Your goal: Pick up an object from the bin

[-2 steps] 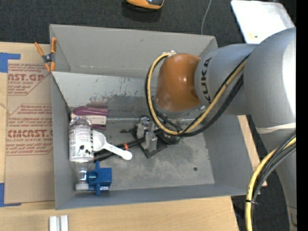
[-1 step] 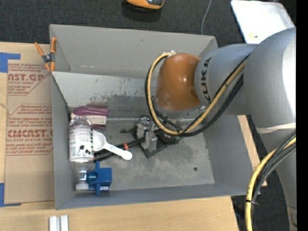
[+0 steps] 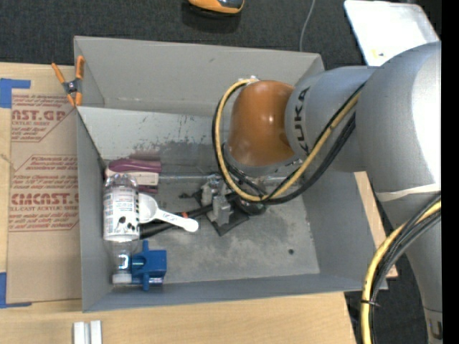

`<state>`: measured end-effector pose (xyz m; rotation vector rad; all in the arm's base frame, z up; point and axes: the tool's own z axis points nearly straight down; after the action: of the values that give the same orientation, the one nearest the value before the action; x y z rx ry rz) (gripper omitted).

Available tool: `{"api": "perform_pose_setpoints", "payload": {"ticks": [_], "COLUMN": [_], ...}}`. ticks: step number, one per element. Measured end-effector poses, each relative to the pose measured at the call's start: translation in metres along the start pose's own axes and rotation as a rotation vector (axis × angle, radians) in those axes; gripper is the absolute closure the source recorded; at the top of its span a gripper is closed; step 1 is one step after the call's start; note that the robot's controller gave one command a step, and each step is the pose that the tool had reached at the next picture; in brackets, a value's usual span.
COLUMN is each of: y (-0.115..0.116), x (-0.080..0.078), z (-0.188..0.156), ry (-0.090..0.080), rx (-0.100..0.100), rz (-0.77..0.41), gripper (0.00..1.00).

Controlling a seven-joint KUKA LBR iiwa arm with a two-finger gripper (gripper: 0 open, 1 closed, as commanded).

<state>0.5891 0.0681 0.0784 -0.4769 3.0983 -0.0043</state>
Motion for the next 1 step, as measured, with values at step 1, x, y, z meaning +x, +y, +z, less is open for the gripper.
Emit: {"api": "perform_pose_setpoints", "payload": {"ticks": [1], "y": [-0.0068], "x": [-0.0019], "z": [0.0087], "ry": [-0.002], "rx": [0.001], "rz": [-0.002], "gripper": [1.0]}}
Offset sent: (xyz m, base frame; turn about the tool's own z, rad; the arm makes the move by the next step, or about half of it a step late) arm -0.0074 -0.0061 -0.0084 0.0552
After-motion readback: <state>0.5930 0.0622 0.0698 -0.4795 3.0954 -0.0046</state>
